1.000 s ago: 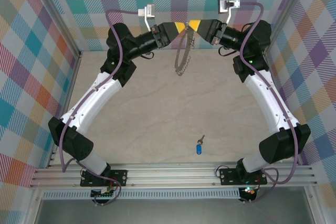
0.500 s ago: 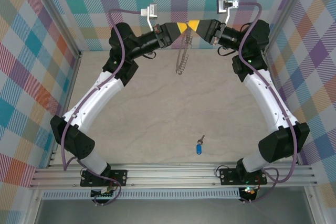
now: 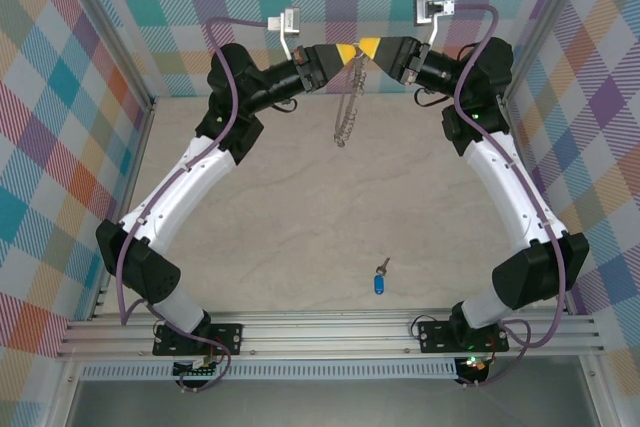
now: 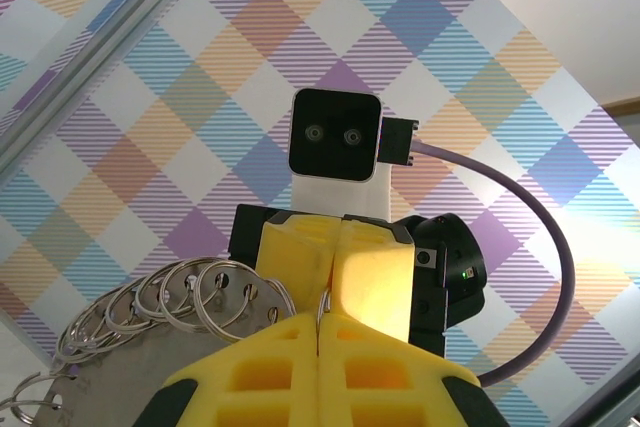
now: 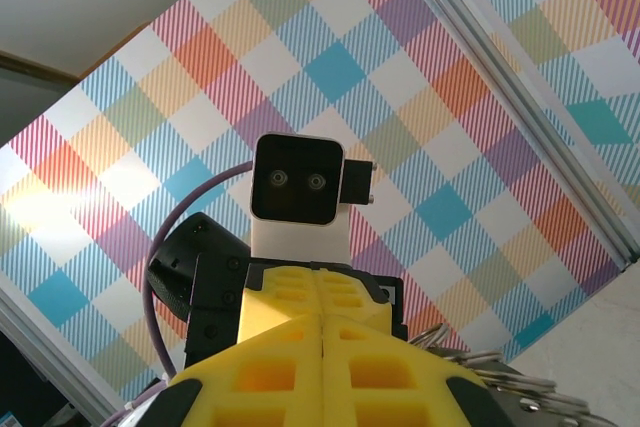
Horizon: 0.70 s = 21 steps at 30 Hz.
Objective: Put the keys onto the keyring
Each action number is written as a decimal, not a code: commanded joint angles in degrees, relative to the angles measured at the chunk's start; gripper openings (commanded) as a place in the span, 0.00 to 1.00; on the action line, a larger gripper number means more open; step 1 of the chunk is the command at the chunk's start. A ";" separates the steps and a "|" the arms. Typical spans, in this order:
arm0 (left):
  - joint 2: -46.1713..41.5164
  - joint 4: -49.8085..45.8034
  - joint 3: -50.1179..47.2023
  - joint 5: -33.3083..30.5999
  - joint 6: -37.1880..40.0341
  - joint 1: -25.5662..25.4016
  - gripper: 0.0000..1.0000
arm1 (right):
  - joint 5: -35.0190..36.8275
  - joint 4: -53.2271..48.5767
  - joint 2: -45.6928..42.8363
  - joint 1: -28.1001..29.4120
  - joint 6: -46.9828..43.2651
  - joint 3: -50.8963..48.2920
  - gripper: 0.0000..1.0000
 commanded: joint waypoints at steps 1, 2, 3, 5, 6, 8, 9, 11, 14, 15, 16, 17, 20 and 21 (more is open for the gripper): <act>-1.24 0.91 -0.30 1.23 1.95 -0.53 0.00 | 0.21 2.03 0.43 0.52 0.11 0.86 0.00; -1.38 0.31 -0.25 1.09 3.01 -0.53 0.00 | 0.42 1.67 0.38 0.49 -0.01 0.92 0.00; -1.64 -0.45 -0.29 1.02 4.50 -0.53 0.00 | 0.85 0.87 0.11 0.50 -0.47 0.81 0.11; -2.41 -2.55 -0.40 0.35 8.34 -0.53 0.00 | 2.06 -2.09 -0.88 0.19 -2.18 0.36 0.36; -2.92 -3.82 -0.58 -0.08 10.72 -0.49 0.00 | 2.69 -3.84 -1.66 -0.12 -3.30 -0.04 0.45; -4.21 -5.33 -1.56 -1.05 15.45 -0.45 0.00 | 3.86 -6.85 -3.25 -1.01 -4.98 -0.99 0.52; -5.06 -5.03 -2.58 -1.52 17.73 -0.51 0.00 | 4.29 -7.73 -4.03 -1.66 -5.34 -1.84 0.54; -6.90 -4.05 -5.25 -3.21 22.01 -0.53 0.00 | 4.65 -8.73 -5.53 -2.74 -5.42 -3.61 0.55; -9.63 -2.25 -9.09 -5.54 27.65 -0.50 0.00 | 4.66 -11.13 -7.75 -3.88 -6.16 -6.16 0.56; -10.31 -2.53 -9.65 -5.78 29.53 -0.52 0.00 | 4.67 -12.01 -8.40 -4.17 -6.48 -7.01 0.56; -10.75 -2.79 -9.95 -5.64 31.09 -0.53 0.00 | 4.63 -12.75 -8.98 -4.30 -6.76 -7.68 0.56; -11.18 -2.77 -10.36 -5.17 32.90 -0.53 0.00 | 4.65 -13.58 -9.58 -4.40 -7.09 -8.52 0.56; -12.52 -1.39 -12.33 -5.53 37.06 -0.53 0.00 | 4.60 -15.78 -10.86 -4.51 -7.76 -10.48 0.56; -13.19 -0.62 -13.21 -6.21 38.21 -0.53 0.00 | 4.67 -16.01 -11.27 -4.50 -7.69 -11.32 0.56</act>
